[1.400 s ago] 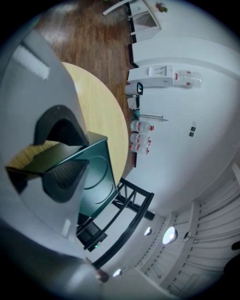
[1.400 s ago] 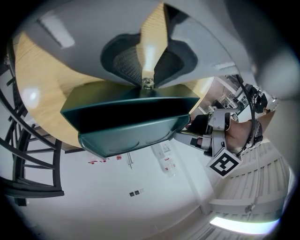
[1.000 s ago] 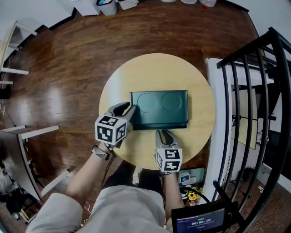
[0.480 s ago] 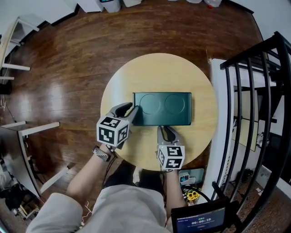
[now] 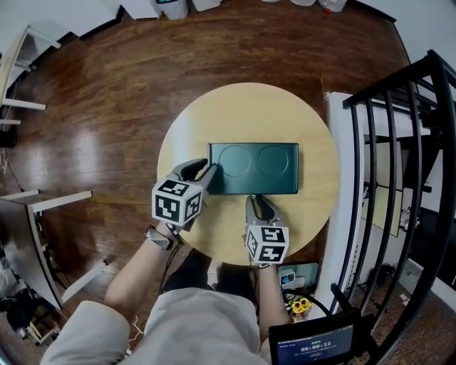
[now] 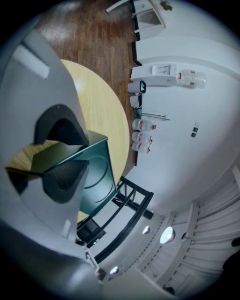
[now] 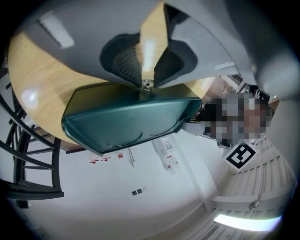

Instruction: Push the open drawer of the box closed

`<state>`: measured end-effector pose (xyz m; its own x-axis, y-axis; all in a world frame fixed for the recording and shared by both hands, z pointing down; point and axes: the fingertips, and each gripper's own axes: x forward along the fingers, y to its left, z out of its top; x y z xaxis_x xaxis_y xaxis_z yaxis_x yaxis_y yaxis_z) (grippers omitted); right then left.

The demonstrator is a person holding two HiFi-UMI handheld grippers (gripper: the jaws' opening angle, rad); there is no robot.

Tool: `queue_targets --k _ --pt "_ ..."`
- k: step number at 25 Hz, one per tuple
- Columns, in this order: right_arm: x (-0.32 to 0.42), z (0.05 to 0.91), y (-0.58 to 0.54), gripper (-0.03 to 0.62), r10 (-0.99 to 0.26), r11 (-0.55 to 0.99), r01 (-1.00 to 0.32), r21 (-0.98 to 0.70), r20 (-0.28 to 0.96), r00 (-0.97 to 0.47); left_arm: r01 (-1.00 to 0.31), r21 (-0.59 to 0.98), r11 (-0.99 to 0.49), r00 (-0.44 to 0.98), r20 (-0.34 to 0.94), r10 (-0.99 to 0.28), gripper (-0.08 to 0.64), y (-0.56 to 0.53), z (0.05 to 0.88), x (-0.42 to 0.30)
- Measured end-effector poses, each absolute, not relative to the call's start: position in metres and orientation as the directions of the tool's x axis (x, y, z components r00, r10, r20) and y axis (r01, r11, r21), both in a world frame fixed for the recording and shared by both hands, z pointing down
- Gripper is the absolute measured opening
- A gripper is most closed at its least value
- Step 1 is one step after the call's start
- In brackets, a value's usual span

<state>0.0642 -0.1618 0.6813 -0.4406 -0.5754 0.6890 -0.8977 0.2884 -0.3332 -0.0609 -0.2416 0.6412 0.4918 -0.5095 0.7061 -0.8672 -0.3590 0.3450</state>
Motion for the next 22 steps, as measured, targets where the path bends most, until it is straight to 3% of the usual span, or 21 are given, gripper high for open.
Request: queue_targets --k 10,22 --pt "0.113 0.656 -0.148 0.089 -0.635 0.212 -0.946 -0.245 0.701 -0.324 -0.86 0.291 -0.42 0.499 0.654 -0.569 0.089 -0.25 0.608 -0.059" --pt "0.128 0.512 -0.17 0.087 -0.849 0.189 -0.973 -0.134 0.475 -0.23 -0.84 0.165 -0.518 0.523 0.503 -0.688 0.058 -0.239 0.521 -0.063"
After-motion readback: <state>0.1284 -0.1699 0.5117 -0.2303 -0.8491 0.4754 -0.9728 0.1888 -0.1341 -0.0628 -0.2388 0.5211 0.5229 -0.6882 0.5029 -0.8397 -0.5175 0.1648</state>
